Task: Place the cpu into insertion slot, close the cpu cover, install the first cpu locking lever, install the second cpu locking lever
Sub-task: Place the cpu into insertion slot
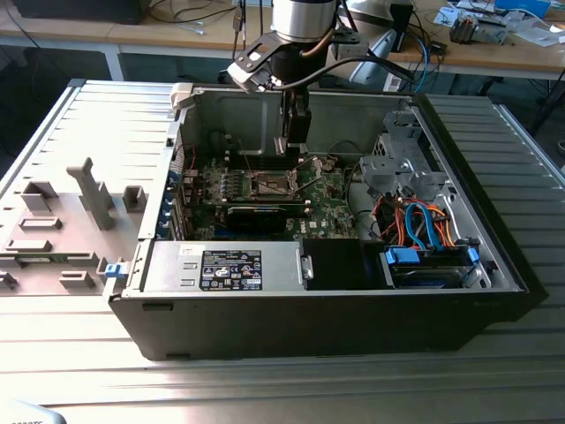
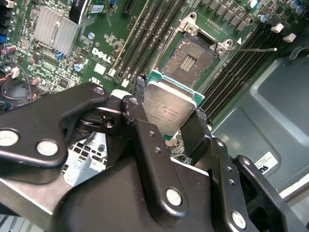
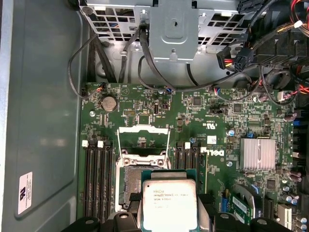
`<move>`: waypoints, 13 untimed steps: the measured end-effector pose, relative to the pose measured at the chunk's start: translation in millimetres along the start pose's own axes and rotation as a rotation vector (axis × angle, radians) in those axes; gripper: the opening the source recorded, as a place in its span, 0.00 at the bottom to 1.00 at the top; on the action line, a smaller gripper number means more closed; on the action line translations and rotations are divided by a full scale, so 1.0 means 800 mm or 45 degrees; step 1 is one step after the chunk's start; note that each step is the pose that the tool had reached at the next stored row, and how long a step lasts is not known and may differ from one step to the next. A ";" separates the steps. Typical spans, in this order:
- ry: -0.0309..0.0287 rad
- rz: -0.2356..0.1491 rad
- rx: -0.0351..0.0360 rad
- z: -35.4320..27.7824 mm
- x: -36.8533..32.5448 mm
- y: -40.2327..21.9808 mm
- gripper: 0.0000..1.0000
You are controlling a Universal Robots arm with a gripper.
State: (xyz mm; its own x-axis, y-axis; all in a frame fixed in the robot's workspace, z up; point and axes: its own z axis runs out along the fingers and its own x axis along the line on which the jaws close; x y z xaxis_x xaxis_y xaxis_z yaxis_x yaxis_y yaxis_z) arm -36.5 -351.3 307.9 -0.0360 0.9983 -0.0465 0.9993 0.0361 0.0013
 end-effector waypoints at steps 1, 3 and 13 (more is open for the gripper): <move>0.0000 0.002 0.0001 0.0001 0.0000 0.0000 0.54; 0.0000 0.004 0.0001 0.0002 0.0000 0.0000 0.54; -0.0001 0.019 0.0009 0.0011 0.0001 0.0000 0.54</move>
State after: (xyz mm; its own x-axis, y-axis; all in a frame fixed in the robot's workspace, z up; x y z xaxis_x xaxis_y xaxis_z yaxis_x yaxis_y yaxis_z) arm -36.5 -351.3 307.1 -0.0208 0.9987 -0.0465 0.9998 0.0209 0.0014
